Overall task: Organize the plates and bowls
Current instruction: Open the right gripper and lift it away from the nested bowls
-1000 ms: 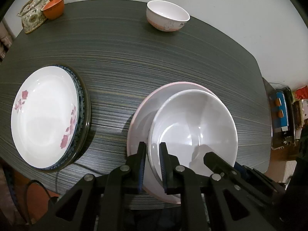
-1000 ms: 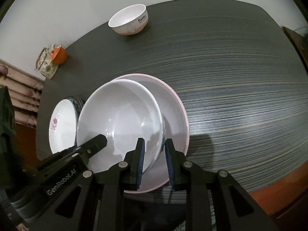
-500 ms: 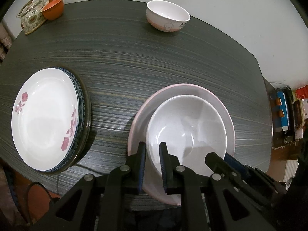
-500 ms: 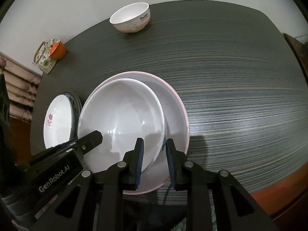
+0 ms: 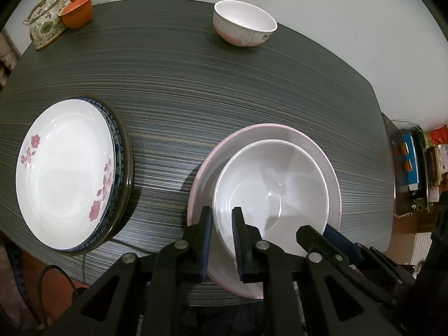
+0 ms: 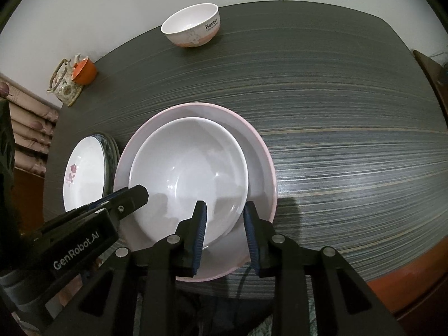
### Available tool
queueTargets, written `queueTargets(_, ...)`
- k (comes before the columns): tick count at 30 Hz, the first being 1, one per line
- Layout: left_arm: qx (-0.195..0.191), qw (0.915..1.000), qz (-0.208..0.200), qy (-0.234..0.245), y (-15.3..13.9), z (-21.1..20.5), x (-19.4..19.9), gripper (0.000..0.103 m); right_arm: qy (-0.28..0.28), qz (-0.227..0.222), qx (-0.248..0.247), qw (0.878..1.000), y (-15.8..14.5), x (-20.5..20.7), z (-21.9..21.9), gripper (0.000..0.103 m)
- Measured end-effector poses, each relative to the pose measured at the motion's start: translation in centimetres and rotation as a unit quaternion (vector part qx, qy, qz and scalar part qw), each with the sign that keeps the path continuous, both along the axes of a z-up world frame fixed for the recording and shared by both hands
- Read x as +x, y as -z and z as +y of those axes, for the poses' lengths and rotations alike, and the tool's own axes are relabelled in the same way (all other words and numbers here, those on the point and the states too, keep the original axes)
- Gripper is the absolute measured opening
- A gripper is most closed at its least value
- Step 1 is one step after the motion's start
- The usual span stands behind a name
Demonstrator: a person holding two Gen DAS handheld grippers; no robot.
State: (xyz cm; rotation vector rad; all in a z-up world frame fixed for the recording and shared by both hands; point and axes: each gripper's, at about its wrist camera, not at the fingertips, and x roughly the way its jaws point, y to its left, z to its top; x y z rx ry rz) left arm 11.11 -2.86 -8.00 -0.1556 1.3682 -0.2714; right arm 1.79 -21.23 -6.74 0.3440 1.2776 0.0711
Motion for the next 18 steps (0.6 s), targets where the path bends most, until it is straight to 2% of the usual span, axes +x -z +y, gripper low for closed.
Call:
queueTargets(4,-0.003,1.0,-0.001,0.0,0.0,0.0,0.0,0.016,-0.001,-0.001,-0.001,1.0,-0.1,-0.2,0.0,0.027)
queueTargets(9,-0.002,0.9998,-0.017,0.002,-0.7,0.0,-0.1,0.02,-0.003,-0.01,-0.005,1.0,-0.5,-0.5,0.2,0.035)
queueTargets(18,-0.005,0.9987,-0.05,0.003,-1.8,0.4,-0.3,0.028,0.0,-0.031,-0.009,0.999,-1.4,-0.4,0.1,0.038)
